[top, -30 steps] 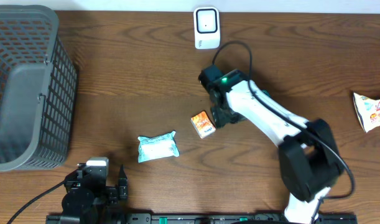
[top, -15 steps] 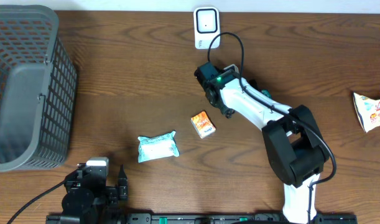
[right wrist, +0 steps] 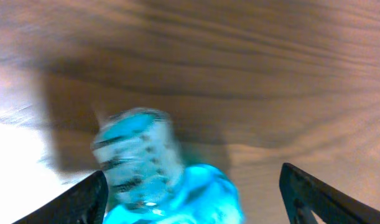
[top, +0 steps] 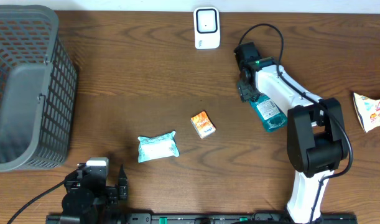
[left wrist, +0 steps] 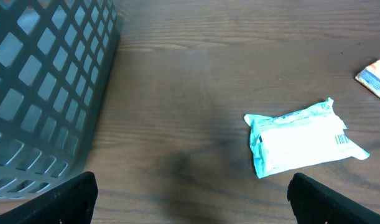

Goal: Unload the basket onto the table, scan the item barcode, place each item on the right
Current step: 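Lift the Listerine bottle upright with the right gripper, then carry the Listerine bottle to the white scanner and hold it there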

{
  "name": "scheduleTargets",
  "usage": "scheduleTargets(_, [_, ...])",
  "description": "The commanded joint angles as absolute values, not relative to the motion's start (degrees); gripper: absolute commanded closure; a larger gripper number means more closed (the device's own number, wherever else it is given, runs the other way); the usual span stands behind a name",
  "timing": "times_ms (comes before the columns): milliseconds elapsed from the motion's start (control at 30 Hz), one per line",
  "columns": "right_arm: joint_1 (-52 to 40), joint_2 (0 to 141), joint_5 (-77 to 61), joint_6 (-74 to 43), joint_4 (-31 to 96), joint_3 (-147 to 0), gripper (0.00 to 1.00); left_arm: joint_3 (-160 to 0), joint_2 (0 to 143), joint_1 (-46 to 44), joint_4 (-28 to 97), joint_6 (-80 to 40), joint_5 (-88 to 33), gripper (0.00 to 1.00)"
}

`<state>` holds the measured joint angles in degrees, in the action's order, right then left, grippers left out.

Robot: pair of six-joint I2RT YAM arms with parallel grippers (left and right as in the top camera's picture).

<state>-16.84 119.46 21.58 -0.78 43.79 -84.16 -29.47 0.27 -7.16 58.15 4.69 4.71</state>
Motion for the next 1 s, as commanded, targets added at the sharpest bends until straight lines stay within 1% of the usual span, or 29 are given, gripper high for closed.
scheduleTargets(0, [-17.15,121.3,11.27,7.16,43.68,-84.36,0.15,-29.43,0.32,-7.03,58.19,4.62,5.19,0.02])
scheduleTargets(67, [-17.1,121.89,9.28,7.81,43.68,-84.36,0.2,-29.43,0.34,-7.03,58.19,4.62,5.19,0.02])
scheduleTargets(133, [-17.1,122.23,8.1,7.81,43.66,-84.36,0.27,-29.43,0.32,-7.03,58.19,4.62,5.19,0.02])
scheduleTargets(167, [-17.06,122.32,7.66,7.81,43.66,-84.36,0.32,-29.43,0.32,-7.03,58.19,4.62,5.19,0.02])
scheduleTargets(200, [-17.04,122.45,7.31,7.79,43.62,-84.36,0.39,-29.43,0.32,-7.03,58.19,4.62,5.19,0.02])
scheduleTargets(233, [-16.91,122.5,7.33,7.79,43.46,-84.36,0.5,-29.43,0.32,-7.03,58.19,4.62,5.19,0.02])
scheduleTargets(300, [-16.69,122.52,7.31,7.75,43.24,-84.36,0.61,-29.43,0.34,-7.03,58.19,4.62,5.19,0.02])
scheduleTargets(333, [-16.51,122.52,7.16,7.73,43.2,-84.36,0.64,-29.43,0.34,-7.03,58.19,4.62,5.19,0.02])
scheduleTargets(533, [-16.05,122.48,6.39,5.78,43.99,-84.68,0.77,-29.43,0.32,-7.03,58.19,4.62,5.19,0.02])
scheduleTargets(633, [-16.27,122.48,3.07,5.61,47.22,-87.53,0.87,-29.43,0.34,-7.03,58.19,4.62,5.19,0.02])
scheduleTargets(733, [-16.34,122.48,-1.96,5.41,52.73,-93.86,0.96,-29.43,0.34,-7.03,58.19,4.62,5.19,0.02])
scheduleTargets(800, [-16.34,122.48,-3.88,4.08,56.07,-98.72,0.99,-29.43,0.34,-7.03,58.19,4.62,5.19,0.02])
scheduleTargets(967, [-16.51,122.48,-6.39,3.03,63.09,-110.61,0.99,-29.43,0.34,-7.03,58.19,4.62,5.19,0.02])
